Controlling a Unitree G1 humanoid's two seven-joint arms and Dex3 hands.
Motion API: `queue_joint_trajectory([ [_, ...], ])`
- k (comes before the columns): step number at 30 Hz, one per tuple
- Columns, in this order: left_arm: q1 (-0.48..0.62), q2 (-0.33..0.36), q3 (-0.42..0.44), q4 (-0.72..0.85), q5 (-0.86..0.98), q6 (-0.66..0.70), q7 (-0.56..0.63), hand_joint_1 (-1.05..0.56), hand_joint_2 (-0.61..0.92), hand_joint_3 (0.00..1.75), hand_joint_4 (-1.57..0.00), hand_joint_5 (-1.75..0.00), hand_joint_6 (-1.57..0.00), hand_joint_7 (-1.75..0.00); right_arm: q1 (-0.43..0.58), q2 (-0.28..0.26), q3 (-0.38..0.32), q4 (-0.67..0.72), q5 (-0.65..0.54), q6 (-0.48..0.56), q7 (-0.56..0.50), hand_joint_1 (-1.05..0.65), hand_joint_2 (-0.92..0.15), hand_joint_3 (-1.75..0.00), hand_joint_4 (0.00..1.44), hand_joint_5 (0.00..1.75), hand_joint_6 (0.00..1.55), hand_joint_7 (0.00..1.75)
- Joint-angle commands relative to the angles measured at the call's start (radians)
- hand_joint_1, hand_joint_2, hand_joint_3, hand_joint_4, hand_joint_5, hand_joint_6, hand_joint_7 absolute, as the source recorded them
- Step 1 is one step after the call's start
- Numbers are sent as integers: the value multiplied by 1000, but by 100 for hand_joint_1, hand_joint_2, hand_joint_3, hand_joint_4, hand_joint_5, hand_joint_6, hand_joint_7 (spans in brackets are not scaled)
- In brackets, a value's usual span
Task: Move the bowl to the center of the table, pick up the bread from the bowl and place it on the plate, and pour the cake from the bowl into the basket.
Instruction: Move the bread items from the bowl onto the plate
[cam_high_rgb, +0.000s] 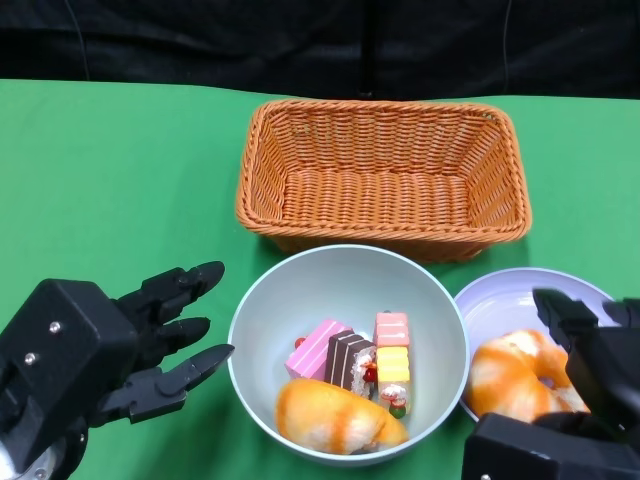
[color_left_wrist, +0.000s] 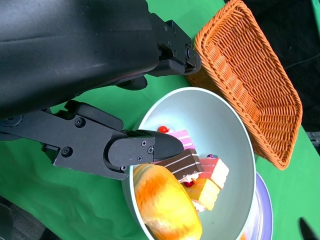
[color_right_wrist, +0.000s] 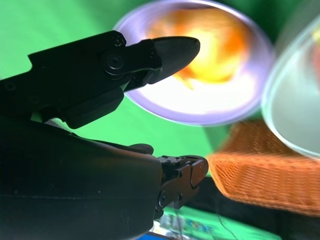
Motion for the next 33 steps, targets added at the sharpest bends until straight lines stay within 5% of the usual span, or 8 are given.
queue_joint_trajectory([
  [1,7,18,13,3,1,-8,-11,-42,92,43,-14,-39,-24,-2,-12,-1,-16,48,-27,9,-2,-73,-92,-23,1,42,19,4],
  [10,5,18,10,0,7,-6,-9,-42,92,43,-12,-42,-25,-2,4,19,-41,25,109,-27,-136,-73,-92,-24,0,50,15,1],
  [16,6,11,10,2,5,-15,-8,-43,92,42,-11,-43,-25,-2,55,61,-24,-135,261,-116,-255,-67,-92,-23,0,60,18,3],
  [23,-2,6,4,7,8,-9,-4,-43,92,42,-10,-45,-25,-2,78,85,-4,-270,460,-168,-201,-57,-92,-17,0,59,20,4],
  [26,-5,4,-1,15,11,-14,-5,-43,92,43,-9,-47,-25,-2,67,90,8,-282,553,-190,-203,-48,-92,-8,0,74,26,8],
  [33,-6,4,-7,27,15,-24,-6,-44,92,42,-8,-50,-25,-1,-5,97,87,-242,607,-170,-149,-46,-91,-3,11,84,38,14],
])
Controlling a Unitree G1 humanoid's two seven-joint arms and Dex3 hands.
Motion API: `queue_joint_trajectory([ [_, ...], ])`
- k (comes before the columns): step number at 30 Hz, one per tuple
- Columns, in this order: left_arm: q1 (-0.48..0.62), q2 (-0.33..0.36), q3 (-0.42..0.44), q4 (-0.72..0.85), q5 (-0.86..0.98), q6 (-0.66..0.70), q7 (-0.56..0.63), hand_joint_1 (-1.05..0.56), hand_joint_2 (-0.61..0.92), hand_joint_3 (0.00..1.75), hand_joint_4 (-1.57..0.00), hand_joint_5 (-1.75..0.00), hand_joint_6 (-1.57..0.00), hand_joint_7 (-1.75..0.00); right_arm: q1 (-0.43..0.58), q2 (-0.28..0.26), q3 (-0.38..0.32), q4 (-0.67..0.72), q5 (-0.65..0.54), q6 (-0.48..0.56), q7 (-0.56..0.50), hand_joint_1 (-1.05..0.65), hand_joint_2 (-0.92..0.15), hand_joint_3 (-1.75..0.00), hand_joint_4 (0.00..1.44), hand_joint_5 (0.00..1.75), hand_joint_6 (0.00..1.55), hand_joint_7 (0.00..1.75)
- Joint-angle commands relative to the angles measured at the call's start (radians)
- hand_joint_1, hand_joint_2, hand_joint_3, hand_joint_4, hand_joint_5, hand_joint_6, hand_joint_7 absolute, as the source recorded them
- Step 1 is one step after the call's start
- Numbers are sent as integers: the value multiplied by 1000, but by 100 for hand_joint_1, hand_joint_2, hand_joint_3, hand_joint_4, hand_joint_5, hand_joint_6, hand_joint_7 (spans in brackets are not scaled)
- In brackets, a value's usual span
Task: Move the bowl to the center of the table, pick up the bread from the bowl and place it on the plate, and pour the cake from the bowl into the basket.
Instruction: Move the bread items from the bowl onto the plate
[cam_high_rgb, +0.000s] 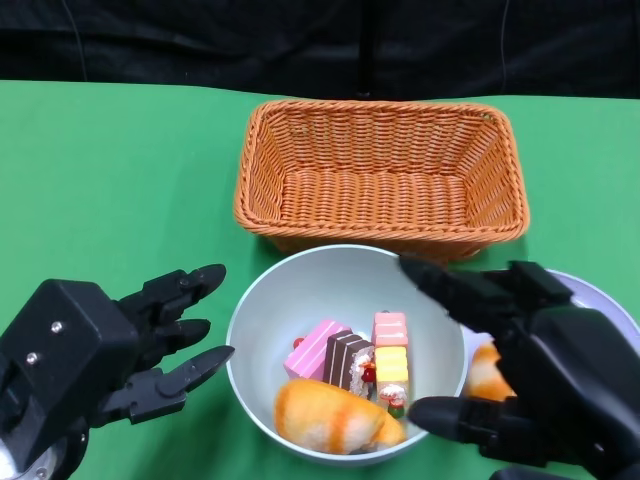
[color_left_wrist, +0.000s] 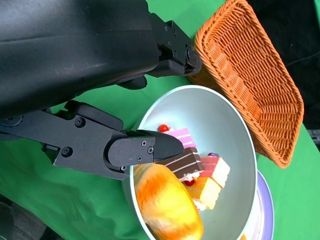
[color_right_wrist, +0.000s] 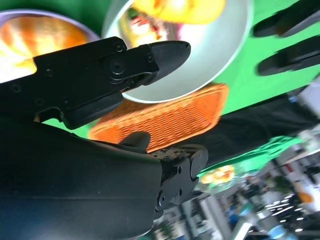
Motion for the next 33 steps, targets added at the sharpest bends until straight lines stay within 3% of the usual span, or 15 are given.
queue_joint_trajectory([
  [1,-2,8,-2,7,10,-10,-3,-44,92,42,-8,-50,-25,-1,-39,4,38,33,21,18,33,-46,-92,-3,11,84,38,14],
  [14,7,11,-9,-8,16,-3,0,-43,92,43,-6,-54,-25,-1,-121,1,115,201,62,-10,-19,-48,-91,0,21,80,42,14],
  [21,8,-9,-8,-14,26,-2,25,-46,92,42,-4,-57,-26,-1,-204,-8,191,390,46,-47,-59,-52,-92,-6,22,77,40,12],
  [33,7,-39,0,-16,45,14,47,-44,92,44,0,-62,-26,-1,-233,-11,265,520,9,-79,-159,-50,-92,-4,31,73,47,12],
])
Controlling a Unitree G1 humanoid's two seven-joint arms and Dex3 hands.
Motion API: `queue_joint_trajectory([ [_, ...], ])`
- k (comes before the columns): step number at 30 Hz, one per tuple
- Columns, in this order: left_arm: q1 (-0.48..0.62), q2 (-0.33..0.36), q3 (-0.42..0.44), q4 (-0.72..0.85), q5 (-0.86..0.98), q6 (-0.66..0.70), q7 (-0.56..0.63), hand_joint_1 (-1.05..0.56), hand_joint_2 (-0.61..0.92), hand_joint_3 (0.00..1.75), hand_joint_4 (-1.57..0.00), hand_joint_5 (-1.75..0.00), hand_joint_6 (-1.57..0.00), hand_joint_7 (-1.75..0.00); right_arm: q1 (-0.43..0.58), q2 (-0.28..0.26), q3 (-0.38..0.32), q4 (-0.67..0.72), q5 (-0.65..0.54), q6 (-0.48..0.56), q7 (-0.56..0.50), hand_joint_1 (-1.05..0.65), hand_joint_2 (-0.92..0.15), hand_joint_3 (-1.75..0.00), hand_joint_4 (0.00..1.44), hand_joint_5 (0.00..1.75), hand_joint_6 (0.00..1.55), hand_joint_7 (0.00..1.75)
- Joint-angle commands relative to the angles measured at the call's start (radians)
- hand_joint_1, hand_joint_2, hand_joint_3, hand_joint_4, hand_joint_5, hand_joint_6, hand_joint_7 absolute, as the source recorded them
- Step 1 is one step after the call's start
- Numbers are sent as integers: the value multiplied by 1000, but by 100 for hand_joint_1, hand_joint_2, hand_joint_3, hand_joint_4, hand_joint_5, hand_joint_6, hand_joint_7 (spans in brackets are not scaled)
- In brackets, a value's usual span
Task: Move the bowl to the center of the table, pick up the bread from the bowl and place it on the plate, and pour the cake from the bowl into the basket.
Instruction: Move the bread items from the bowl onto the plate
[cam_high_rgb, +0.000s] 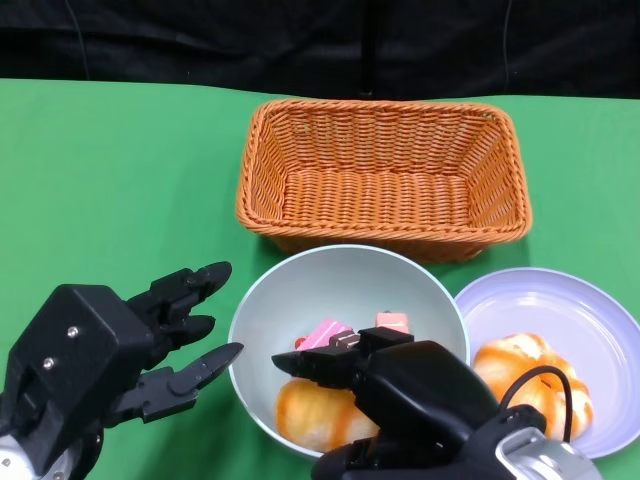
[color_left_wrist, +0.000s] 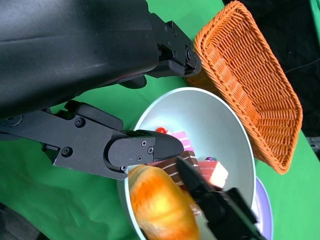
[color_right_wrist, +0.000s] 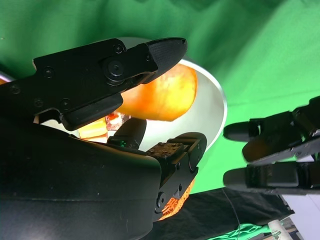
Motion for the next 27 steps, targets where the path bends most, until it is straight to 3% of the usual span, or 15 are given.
queue_joint_trajectory([
  [1,4,6,15,-6,8,9,12,-44,92,44,0,-62,-26,-1,-10,-6,4,33,-5,-18,-45,-45,-92,-5,36,74,52,14],
  [2,4,6,16,-5,8,6,12,-44,92,44,0,-62,-26,-1,-11,-6,3,51,-1,-34,-73,-43,-92,-6,37,75,53,15],
  [3,5,5,17,-5,7,4,12,-44,92,43,0,-62,-26,-1,-12,-4,2,68,3,-45,-95,-36,-92,-7,48,81,62,19],
  [4,5,5,18,-5,6,3,12,-43,92,43,0,-63,-26,-1,-14,-3,1,78,7,-53,-110,-26,-91,-11,57,108,73,23],
  [7,6,1,22,-7,3,9,14,-43,92,43,0,-63,-27,-1,-10,9,-12,126,37,-112,-201,-14,-90,-18,75,153,98,36],
  [9,6,0,22,-12,4,13,14,-43,92,43,0,-64,-27,-1,-12,6,-15,154,41,-155,-261,-13,-65,-71,84,169,101,62],
  [10,7,0,22,-14,5,15,14,-43,92,42,0,-64,-27,-1,-14,1,-16,166,35,-175,-294,-14,-52,-103,95,172,89,120],
  [11,7,0,21,-16,6,13,13,-43,92,43,0,-64,-27,-1,-17,-3,-16,179,30,-195,-325,-14,-46,-115,99,174,81,146],
  [12,8,0,21,-17,6,13,13,-43,92,43,0,-64,-27,-1,-18,-5,-17,187,26,-207,-345,-15,-42,-122,100,174,77,158],
  [15,9,-2,21,-17,4,10,11,-44,92,43,0,-64,-27,-1,-22,-6,-19,199,24,-220,-373,-16,-36,-132,100,175,72,164],
  [19,12,-2,22,-16,2,6,8,-44,92,42,0,-65,-27,-1,-24,-1,-24,199,32,-224,-390,-17,-33,-143,100,175,74,159],
  [27,12,-3,21,-15,1,4,6,-45,92,42,0,-65,-27,-1,-26,13,-51,182,71,-241,-413,-15,-30,-145,99,175,73,166],
])
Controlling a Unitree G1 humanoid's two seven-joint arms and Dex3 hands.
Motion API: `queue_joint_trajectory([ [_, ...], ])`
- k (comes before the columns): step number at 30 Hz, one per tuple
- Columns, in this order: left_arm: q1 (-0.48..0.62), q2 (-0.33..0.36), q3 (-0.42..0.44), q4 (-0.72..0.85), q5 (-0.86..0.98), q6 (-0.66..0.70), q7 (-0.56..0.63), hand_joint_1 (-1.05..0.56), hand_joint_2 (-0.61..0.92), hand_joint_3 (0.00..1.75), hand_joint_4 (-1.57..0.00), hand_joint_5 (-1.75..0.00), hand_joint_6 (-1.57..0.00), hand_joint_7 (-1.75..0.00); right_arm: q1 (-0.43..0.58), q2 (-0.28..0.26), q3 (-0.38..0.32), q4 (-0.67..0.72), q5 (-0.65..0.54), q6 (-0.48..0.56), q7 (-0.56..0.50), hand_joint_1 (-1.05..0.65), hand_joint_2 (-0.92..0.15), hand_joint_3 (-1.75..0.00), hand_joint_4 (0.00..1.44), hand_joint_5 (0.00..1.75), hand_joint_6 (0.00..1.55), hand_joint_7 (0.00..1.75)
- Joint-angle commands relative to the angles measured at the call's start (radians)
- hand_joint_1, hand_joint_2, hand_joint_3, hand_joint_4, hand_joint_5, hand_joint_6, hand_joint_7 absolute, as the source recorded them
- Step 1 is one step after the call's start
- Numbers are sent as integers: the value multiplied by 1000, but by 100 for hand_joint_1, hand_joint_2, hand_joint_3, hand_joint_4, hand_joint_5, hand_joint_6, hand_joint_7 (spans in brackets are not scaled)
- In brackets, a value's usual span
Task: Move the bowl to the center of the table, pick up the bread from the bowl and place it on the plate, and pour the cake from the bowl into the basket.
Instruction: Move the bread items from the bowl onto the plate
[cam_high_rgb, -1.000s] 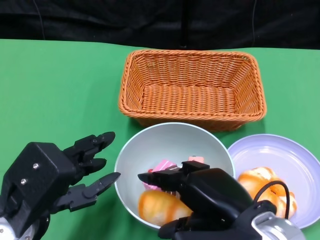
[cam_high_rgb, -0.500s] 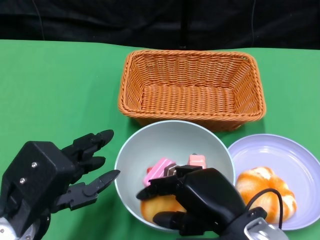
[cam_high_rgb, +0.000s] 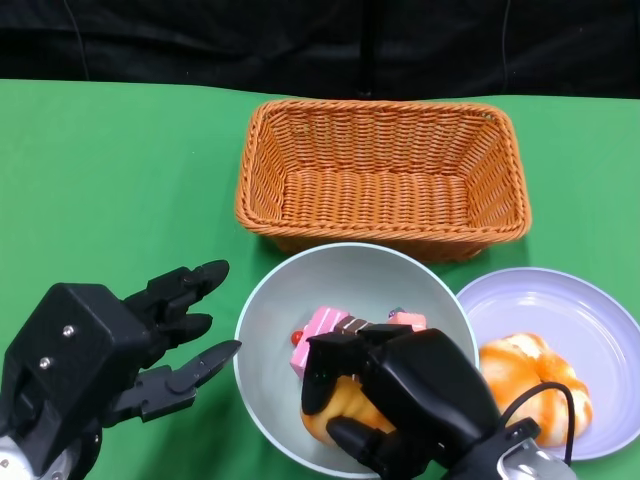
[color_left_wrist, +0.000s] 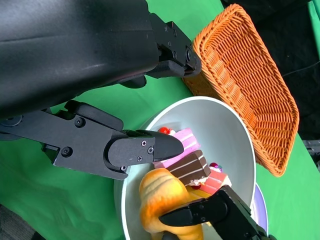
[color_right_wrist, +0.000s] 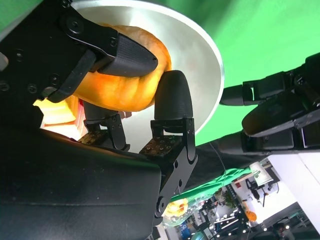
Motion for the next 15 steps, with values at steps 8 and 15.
queue_joint_trajectory([
  [8,7,8,10,-10,0,3,3,-45,92,43,0,-65,-27,-1,5,65,-93,-140,156,53,57,-10,-29,-145,97,175,79,153],
  [15,5,7,9,-11,0,5,3,-45,92,43,0,-65,-27,-1,37,95,-140,-294,290,172,156,-9,-18,-167,96,175,77,170],
])
